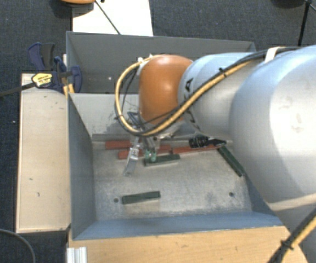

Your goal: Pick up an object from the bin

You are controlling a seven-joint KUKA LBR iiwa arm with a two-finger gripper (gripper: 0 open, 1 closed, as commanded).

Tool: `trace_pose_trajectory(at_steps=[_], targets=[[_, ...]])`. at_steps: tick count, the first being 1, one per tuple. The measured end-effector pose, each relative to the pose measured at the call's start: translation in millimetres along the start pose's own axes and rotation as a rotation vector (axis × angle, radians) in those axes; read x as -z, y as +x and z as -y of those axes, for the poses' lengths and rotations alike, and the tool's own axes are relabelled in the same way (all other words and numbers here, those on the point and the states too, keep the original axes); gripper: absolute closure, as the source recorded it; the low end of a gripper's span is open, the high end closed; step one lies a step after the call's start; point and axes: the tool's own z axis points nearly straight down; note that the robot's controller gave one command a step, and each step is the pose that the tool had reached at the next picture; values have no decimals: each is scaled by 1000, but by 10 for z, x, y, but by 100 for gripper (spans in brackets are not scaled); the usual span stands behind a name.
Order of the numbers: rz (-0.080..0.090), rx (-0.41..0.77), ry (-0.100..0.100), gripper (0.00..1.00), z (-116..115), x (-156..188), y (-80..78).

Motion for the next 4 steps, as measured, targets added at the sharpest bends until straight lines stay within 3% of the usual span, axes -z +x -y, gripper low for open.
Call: trace_pose_trajectory(at_steps=[1, 2, 3, 4], targets=[[0, 1, -1, 0, -11, 6, 4], [2, 16, -2, 0, -1, -345, -55], [-1, -108, -1, 100, 261, -396, -129], [-1, -108, -1, 100, 260, -396, -128]])
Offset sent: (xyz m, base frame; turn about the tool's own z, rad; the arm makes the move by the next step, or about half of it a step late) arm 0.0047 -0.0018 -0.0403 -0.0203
